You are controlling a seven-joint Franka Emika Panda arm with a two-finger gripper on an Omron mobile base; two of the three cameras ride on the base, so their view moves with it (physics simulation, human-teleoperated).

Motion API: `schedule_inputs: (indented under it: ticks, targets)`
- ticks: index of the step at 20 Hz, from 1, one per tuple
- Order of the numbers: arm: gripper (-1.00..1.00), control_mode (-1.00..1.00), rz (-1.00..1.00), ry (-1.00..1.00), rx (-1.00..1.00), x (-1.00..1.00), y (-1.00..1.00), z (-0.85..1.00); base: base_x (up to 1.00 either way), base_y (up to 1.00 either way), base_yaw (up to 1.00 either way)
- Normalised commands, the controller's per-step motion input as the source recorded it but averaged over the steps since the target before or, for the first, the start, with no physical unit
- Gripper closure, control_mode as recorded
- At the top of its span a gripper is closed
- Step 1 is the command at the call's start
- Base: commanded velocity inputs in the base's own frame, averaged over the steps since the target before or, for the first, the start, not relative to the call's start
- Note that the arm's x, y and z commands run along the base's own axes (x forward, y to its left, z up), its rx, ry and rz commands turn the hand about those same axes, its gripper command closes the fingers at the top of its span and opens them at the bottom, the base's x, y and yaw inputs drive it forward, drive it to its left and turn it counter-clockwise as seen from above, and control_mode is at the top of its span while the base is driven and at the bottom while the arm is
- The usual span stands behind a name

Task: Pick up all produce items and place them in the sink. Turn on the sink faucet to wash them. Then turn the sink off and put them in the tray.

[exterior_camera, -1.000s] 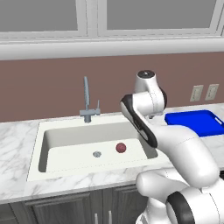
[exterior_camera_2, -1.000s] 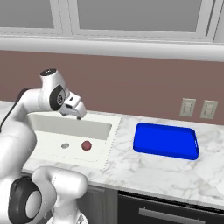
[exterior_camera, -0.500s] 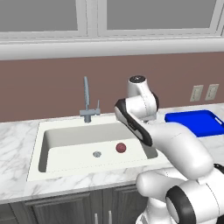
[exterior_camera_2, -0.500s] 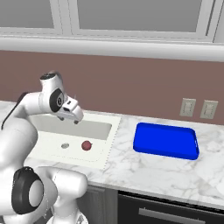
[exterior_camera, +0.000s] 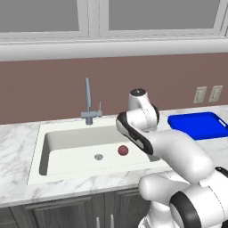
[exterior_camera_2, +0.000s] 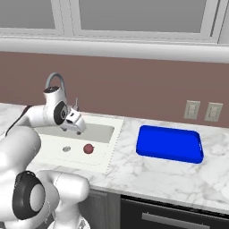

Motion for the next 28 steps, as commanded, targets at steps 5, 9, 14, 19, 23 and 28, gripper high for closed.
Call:
schedule_inputs:
  ticks: [5, 9, 14, 19, 23, 28]
  targets:
    - [-1.0, -1.0, 0.0, 0.0, 0.02, 0.1, 0.02, -0.34, 0.0, 0.0, 0.0]
    - [-1.0, -1.0, 0.0, 0.0, 0.0, 0.05, 0.0, -0.39, 0.0, 0.0, 0.0]
    - [-1.0, -1.0, 0.0, 0.0, 0.0, 0.19, 0.0, -0.34, 0.0, 0.0, 0.0]
    - [-1.0, -1.0, 0.0, 0.0, 0.0, 0.25, 0.0, -0.32, 0.0, 0.0, 0.0]
    - [-1.0, -1.0, 0.0, 0.0, 0.0, 0.22, 0.0, -0.33, 0.0, 0.0, 0.0]
    - [-1.0, -1.0, 0.0, 0.0, 0.0, 0.16, 0.0, -0.27, 0.0, 0.0, 0.0]
